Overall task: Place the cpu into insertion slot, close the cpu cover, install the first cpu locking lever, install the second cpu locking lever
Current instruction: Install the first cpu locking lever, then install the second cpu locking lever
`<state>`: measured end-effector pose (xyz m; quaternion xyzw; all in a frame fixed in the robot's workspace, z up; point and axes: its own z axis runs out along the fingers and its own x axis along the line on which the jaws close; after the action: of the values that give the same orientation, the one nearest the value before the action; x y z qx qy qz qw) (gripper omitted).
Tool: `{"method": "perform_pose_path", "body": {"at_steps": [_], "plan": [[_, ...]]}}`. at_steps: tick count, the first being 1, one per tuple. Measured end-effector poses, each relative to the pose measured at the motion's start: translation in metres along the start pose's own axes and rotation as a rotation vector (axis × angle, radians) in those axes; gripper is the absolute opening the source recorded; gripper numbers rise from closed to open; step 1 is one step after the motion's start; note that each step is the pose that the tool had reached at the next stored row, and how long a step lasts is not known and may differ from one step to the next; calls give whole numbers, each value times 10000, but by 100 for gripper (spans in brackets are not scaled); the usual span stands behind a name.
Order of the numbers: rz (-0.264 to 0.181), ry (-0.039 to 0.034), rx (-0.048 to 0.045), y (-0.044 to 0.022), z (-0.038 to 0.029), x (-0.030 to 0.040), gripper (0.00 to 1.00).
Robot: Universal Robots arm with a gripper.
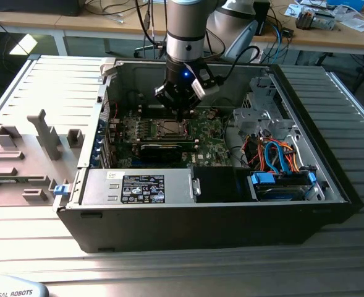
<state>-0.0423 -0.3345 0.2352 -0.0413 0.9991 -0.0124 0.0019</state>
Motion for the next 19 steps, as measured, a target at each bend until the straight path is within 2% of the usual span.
{"method": "perform_pose_path", "body": {"at_steps": [6, 19], "plan": [[1, 1, 12, -2, -62, 0, 11], [1, 0, 0, -3, -64, 0, 11]]}}
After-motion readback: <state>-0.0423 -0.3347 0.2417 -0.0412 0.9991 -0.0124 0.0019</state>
